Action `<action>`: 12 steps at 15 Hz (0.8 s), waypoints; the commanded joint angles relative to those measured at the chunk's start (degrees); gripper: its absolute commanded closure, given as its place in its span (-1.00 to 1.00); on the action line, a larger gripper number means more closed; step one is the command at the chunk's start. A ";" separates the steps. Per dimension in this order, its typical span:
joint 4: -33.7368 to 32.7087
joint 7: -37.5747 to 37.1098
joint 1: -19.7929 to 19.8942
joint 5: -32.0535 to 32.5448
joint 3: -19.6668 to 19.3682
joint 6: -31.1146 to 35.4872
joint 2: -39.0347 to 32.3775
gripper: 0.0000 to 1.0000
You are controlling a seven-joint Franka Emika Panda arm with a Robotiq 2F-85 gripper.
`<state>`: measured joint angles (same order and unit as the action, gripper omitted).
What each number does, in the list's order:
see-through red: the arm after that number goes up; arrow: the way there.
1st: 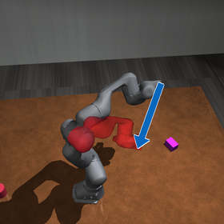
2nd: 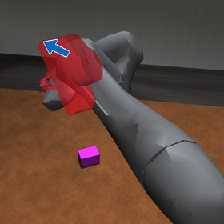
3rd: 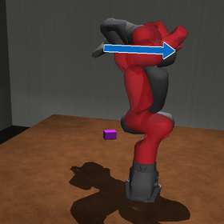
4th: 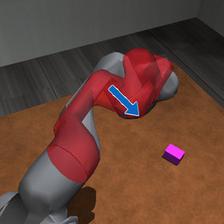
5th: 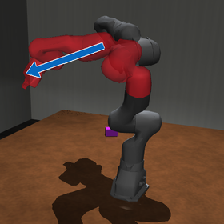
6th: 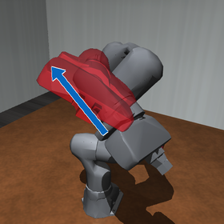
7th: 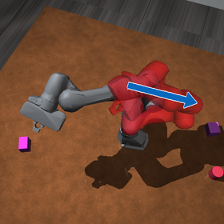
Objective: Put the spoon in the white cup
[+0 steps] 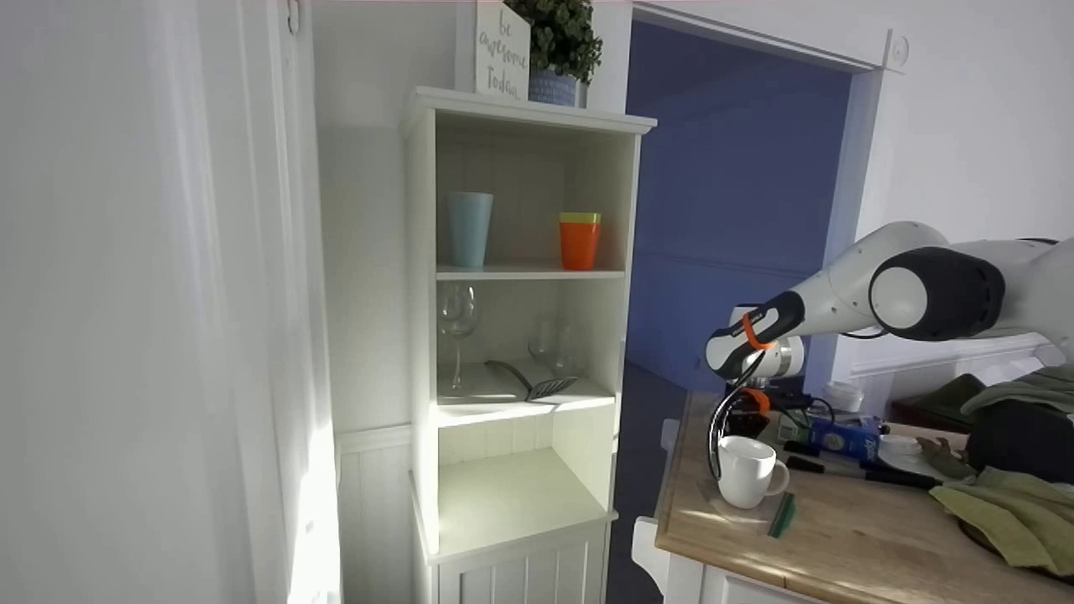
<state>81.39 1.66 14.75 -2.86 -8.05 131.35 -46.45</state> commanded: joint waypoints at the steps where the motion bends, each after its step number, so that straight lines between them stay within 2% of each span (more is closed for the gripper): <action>1: -1.90 -2.54 -0.60 1.13 -1.08 -3.96 -0.24 0.85; 6: -3.68 -2.96 -0.38 0.61 -0.72 -12.13 2.17 0.85; 12: -7.66 -2.56 -0.46 2.09 -1.23 -31.00 6.57 0.91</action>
<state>75.34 -0.54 14.39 -1.96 -8.97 108.17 -42.32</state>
